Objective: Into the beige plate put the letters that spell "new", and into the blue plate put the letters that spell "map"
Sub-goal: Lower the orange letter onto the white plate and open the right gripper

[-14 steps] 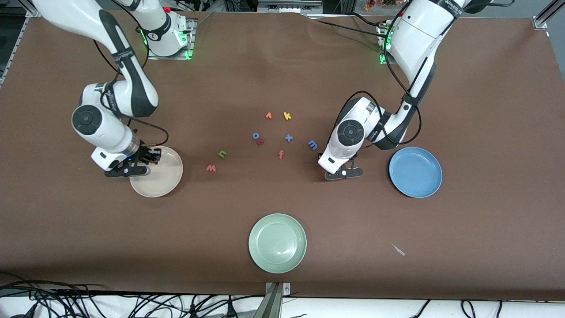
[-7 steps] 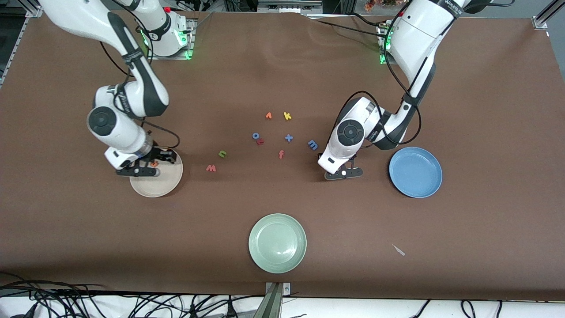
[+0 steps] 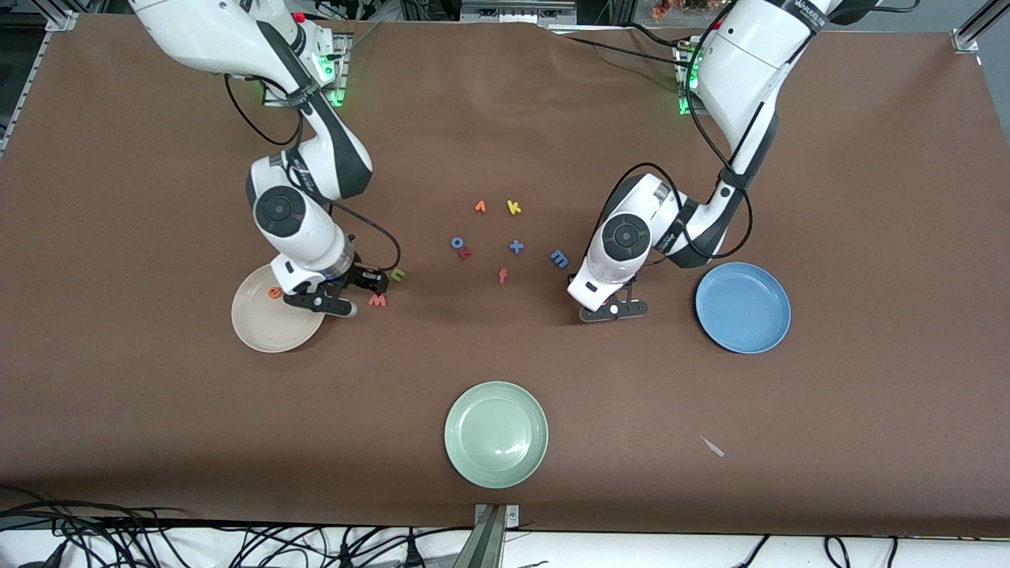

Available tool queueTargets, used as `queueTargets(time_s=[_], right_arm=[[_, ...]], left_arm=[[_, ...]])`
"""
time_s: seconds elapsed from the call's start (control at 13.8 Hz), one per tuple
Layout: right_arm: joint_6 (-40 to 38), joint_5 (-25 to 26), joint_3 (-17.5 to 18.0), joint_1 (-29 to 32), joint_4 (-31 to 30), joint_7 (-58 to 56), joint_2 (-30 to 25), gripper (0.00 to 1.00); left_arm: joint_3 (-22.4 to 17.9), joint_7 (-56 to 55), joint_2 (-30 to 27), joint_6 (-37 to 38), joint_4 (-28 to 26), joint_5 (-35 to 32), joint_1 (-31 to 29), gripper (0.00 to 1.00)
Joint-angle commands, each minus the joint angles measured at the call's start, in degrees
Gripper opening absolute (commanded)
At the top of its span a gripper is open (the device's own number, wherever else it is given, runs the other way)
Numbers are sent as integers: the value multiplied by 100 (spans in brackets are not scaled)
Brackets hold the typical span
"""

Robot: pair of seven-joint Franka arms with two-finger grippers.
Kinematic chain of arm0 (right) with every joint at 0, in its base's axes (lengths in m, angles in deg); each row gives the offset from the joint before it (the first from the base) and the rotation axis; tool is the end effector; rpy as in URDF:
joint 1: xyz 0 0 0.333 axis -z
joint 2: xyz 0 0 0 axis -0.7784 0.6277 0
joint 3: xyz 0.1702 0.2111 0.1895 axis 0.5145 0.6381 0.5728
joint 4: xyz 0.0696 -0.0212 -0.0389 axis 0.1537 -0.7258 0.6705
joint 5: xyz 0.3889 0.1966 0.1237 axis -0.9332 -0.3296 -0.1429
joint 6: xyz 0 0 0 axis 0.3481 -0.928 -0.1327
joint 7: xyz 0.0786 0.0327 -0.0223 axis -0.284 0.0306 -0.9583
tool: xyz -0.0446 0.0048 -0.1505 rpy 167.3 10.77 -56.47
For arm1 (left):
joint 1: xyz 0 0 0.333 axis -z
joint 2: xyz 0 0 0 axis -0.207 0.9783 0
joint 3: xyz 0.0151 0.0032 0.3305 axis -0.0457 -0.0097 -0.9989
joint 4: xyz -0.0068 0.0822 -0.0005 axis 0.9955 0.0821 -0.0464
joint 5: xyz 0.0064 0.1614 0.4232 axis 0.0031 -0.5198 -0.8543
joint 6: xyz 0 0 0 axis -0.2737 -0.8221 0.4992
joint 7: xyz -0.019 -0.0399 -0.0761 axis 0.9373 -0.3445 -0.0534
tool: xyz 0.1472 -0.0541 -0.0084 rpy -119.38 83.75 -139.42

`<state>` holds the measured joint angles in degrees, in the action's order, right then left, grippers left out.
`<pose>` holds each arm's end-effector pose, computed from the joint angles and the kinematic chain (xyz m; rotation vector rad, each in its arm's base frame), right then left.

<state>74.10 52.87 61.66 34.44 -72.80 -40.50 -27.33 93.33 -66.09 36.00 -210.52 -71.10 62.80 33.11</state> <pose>0.6130 0.2659 0.1462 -3.0908 0.3175 -0.0099 0.5879 -0.3579 0.0879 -3.1025 -0.2012 0.1777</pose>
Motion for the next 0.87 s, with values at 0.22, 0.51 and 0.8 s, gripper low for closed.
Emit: queueTargets(time_s=[0.22,0.51,0.8], right_arm=[[643,450,-10,6,228,120,611,75],[715,469,-10,-2,202,138,672,75],[873,477,-10,-2,114,129,734,67]], left_arm=[[-36,15,184,0,126,-236,-42,29],[-36,15,167,8,126,-236,-69,26],[-18,296,114,87,161,-218,-235,24]])
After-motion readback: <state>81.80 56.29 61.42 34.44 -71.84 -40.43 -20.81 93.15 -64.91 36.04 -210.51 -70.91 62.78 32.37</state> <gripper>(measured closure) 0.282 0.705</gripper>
